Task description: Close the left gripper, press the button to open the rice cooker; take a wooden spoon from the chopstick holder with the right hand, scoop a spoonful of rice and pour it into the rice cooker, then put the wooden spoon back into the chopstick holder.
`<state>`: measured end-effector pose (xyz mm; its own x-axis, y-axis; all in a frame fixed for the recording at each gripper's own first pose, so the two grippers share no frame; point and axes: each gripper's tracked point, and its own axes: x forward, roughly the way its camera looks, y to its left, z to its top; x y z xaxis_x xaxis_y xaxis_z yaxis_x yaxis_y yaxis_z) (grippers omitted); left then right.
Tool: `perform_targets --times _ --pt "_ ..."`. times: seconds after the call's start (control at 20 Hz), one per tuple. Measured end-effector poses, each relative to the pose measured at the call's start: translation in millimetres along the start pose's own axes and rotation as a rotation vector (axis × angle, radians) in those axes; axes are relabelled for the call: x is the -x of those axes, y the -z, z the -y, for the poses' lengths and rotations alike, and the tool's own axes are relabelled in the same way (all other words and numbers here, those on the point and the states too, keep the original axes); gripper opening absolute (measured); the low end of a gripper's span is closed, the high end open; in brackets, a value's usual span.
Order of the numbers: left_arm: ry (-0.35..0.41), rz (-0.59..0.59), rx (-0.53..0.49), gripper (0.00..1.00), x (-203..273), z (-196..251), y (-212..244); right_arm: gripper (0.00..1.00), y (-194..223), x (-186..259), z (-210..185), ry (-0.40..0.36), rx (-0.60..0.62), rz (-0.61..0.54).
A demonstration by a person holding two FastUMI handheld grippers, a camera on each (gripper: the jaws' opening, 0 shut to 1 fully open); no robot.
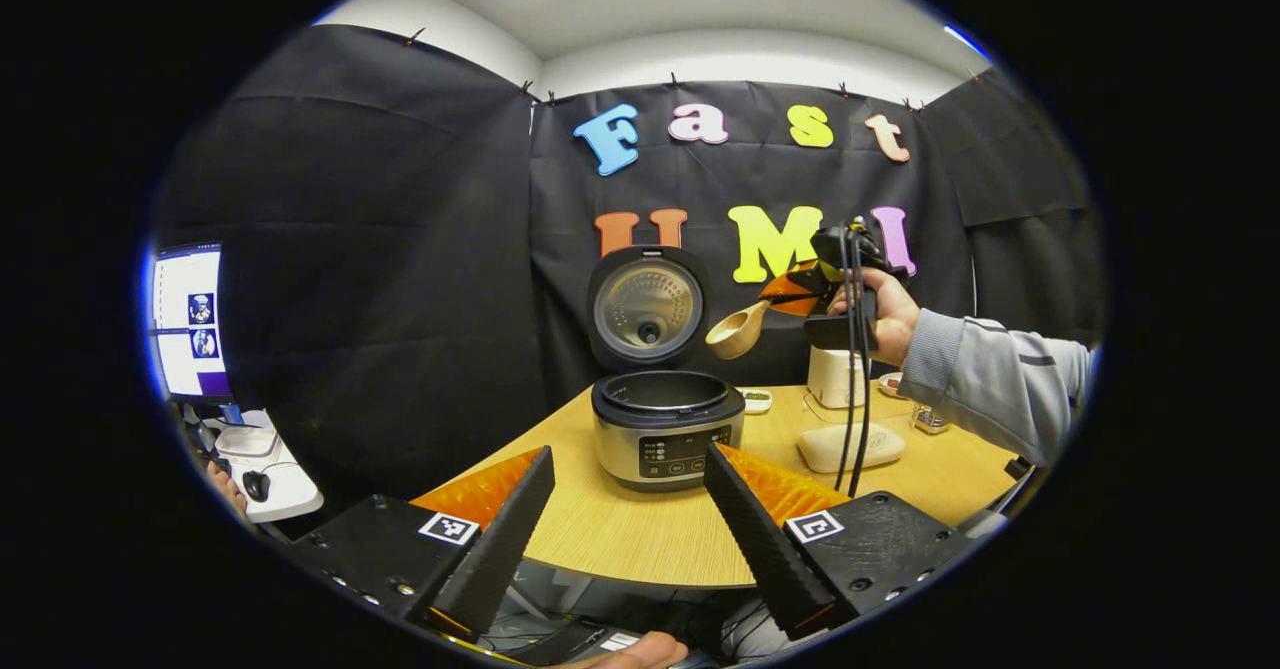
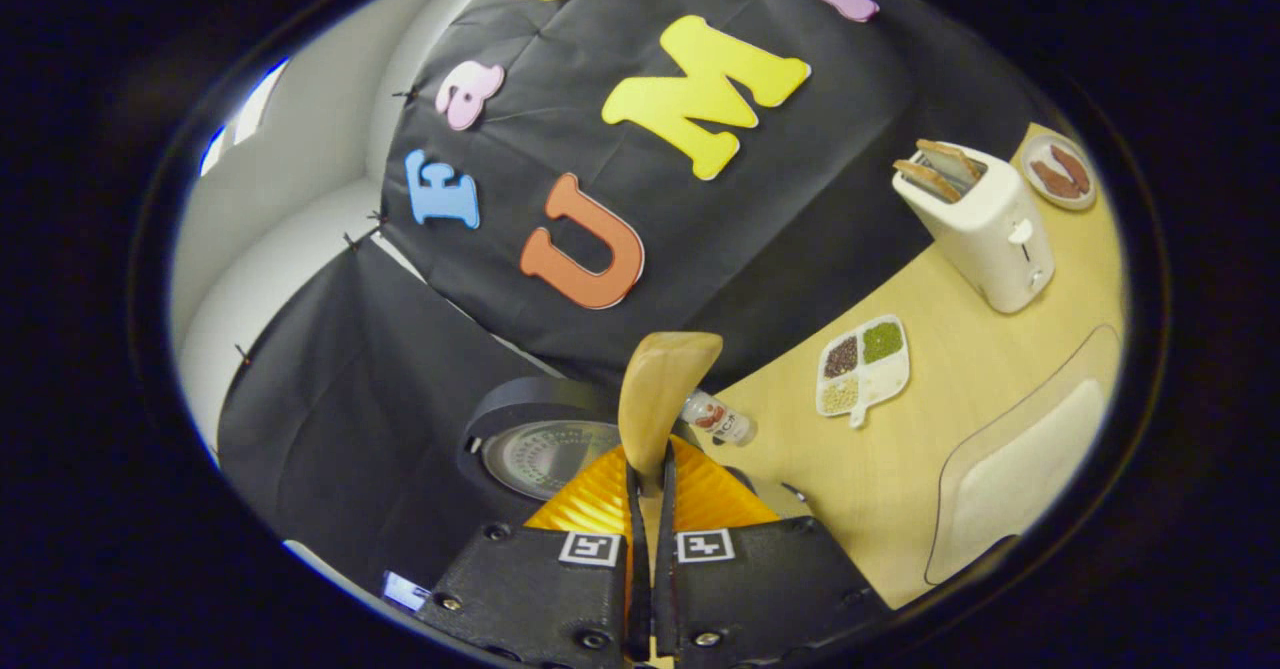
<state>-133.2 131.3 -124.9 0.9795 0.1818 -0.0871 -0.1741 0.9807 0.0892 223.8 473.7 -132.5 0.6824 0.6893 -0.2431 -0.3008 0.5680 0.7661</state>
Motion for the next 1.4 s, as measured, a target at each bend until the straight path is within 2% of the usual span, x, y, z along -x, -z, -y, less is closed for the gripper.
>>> perform_targets --times 0.3,0.5,0.85,1.25,1.4 --pt "-0.001 -0.008 0.040 0.96 -1 -8 3 0.07 15 -25 -10 0.051 0.190 -0.014" --pt "-0.009 -0.005 0.024 0.96 -2 -11 5 0.07 32 -30 -18 0.071 0.353 -0.044" --pt "0.006 -0.021 0.022 0.96 -2 -6 10 0.07 49 -27 -43 0.063 0.554 -0.045" --pt "0.010 -0.036 0.026 0.96 -4 -5 16 0.07 61 -21 -52 0.074 0.899 -0.021" --pt "0.015 -0.039 0.019 0.96 -4 -4 17 0.08 76 -18 -55 0.066 0.978 -0.045"
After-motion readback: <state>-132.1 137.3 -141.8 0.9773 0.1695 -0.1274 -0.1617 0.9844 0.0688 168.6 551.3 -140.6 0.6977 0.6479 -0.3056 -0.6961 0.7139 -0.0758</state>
